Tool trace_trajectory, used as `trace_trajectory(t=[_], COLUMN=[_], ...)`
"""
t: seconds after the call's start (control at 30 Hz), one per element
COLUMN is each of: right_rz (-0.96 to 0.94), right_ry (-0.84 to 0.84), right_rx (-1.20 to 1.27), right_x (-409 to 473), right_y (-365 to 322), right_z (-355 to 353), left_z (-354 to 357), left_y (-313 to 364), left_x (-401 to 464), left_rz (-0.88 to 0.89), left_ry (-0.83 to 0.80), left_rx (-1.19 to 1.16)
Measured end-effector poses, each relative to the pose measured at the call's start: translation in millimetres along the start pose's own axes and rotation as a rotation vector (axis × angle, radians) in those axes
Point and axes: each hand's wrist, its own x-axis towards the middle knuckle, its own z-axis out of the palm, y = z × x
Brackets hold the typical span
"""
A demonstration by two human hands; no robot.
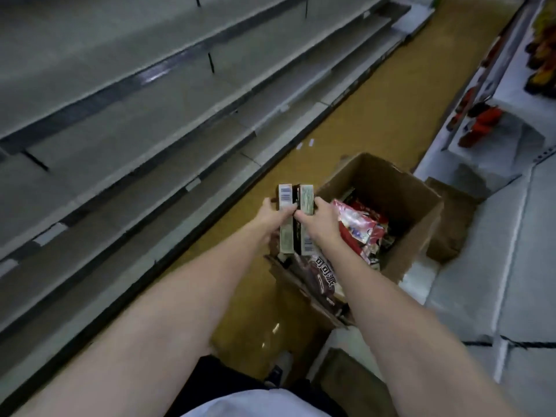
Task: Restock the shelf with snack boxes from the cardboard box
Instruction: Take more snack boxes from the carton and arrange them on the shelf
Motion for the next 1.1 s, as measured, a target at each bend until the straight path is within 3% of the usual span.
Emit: trace_trajectory(t=[0.27, 0.53, 0.8, 1.1], right_rz=[-0.1, -0.22, -0.457, -0.811], right_ry=[-0.161, -0.304, -0.514, -0.624], right_rx=[-0.069, -0.223, -0.391, -0.558], right_x=[-19.3, -80.7, -195.3, -328.5], right_y=[-72.1, -160.2, -246.4, -338.7], right_z=[68.4, 198.3, 326.7, 436.4], left_z=[-106.4, -257.3, -417.7, -542.1], left_y=[-3.5, -52.8, -126.4, -208.1], left_x=[-24.0, -82.3, -175.7, -295.2], left_rz=[0.04, -0.01, -0.026, -0.005], left_ry=[0.178, 0.467, 0.675, 0.997], left_rx=[0.131, 0.173, 0.112, 0.137])
